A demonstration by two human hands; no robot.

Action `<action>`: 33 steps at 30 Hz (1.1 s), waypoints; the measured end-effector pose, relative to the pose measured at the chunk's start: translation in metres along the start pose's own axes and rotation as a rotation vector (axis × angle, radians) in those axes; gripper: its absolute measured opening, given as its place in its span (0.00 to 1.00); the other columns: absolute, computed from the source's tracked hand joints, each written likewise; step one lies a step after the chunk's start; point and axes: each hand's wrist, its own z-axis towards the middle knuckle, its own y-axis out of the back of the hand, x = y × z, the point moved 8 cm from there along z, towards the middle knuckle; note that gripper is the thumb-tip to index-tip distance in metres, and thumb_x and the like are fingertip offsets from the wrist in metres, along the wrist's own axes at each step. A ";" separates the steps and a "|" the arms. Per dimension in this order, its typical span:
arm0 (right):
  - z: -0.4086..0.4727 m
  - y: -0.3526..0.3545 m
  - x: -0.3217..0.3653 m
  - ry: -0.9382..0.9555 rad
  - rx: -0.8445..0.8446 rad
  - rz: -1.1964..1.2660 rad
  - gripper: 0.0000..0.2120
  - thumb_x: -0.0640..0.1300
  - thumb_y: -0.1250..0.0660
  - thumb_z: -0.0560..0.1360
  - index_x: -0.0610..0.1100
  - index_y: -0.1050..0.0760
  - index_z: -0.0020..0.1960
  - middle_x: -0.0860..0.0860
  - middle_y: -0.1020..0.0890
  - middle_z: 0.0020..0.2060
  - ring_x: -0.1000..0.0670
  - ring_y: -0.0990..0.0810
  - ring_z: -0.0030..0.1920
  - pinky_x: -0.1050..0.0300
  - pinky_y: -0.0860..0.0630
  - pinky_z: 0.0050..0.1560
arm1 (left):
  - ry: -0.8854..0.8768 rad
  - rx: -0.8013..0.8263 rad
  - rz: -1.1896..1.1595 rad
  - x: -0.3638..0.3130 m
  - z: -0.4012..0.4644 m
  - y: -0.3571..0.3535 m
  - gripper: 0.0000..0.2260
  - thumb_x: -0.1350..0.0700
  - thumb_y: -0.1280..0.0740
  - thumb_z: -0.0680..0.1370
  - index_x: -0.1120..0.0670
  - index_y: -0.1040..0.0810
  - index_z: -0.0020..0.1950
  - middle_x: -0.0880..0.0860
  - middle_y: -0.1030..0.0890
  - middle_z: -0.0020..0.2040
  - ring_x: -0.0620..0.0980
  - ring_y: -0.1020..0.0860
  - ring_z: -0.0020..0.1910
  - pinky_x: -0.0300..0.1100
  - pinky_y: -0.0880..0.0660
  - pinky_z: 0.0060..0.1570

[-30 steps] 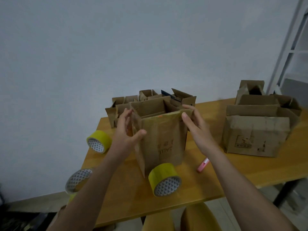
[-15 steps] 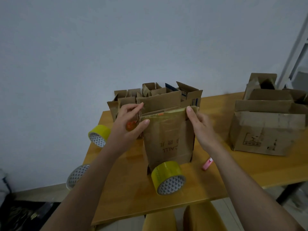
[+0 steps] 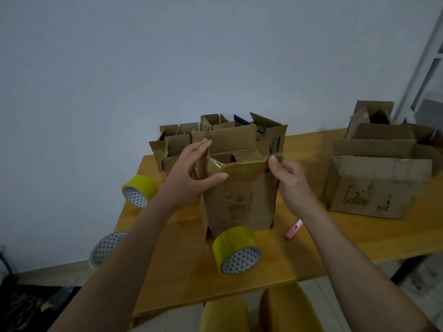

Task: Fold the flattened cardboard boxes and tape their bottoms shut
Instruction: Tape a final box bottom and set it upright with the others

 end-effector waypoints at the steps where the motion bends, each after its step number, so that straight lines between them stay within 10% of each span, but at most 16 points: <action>1: 0.000 0.000 0.001 0.007 -0.006 -0.018 0.16 0.55 0.40 0.77 0.45 0.19 0.45 0.51 0.16 0.42 0.51 0.18 0.47 0.58 0.23 0.52 | -0.008 0.019 0.004 -0.002 0.000 0.002 0.40 0.34 0.30 0.68 0.46 0.38 0.77 0.45 0.35 0.73 0.43 0.36 0.71 0.44 0.33 0.69; 6: -0.003 -0.002 0.001 -0.021 0.005 0.012 0.15 0.52 0.40 0.80 0.46 0.17 0.51 0.48 0.15 0.49 0.48 0.18 0.54 0.56 0.22 0.56 | 0.150 0.244 -0.049 0.012 -0.009 -0.019 0.30 0.39 0.26 0.66 0.49 0.25 0.64 0.49 0.20 0.59 0.47 0.21 0.58 0.46 0.20 0.54; 11: 0.000 0.008 0.001 -0.067 -0.114 -0.208 0.08 0.45 0.35 0.79 0.48 0.24 0.58 0.50 0.21 0.53 0.59 0.22 0.50 0.63 0.25 0.49 | 0.127 -0.044 -0.381 0.019 -0.016 -0.008 0.22 0.47 0.30 0.73 0.51 0.26 0.65 0.49 0.22 0.62 0.44 0.22 0.60 0.40 0.23 0.53; 18: 0.025 -0.003 -0.008 -0.180 0.070 -0.219 0.47 0.27 0.35 0.74 0.59 0.55 0.78 0.62 0.41 0.73 0.53 0.28 0.51 0.64 0.25 0.49 | 0.143 -0.077 -0.379 0.028 -0.007 -0.007 0.40 0.64 0.34 0.78 0.39 0.55 0.78 0.39 0.47 0.76 0.46 0.41 0.73 0.37 0.36 0.62; 25: 0.021 0.002 -0.013 -0.061 0.082 -0.404 0.14 0.45 0.35 0.79 0.52 0.23 0.64 0.59 0.24 0.62 0.66 0.29 0.61 0.60 0.30 0.65 | 0.044 -0.120 -0.171 0.030 -0.012 -0.006 0.19 0.50 0.38 0.81 0.49 0.30 0.72 0.46 0.29 0.66 0.33 0.32 0.63 0.30 0.29 0.60; 33: 0.013 0.031 -0.055 -0.179 -0.029 -0.607 0.11 0.48 0.39 0.81 0.49 0.19 0.58 0.58 0.23 0.59 0.64 0.29 0.55 0.66 0.32 0.54 | 0.120 0.214 -0.032 0.049 -0.021 -0.066 0.38 0.30 0.37 0.68 0.49 0.31 0.73 0.44 0.36 0.65 0.44 0.38 0.69 0.42 0.32 0.66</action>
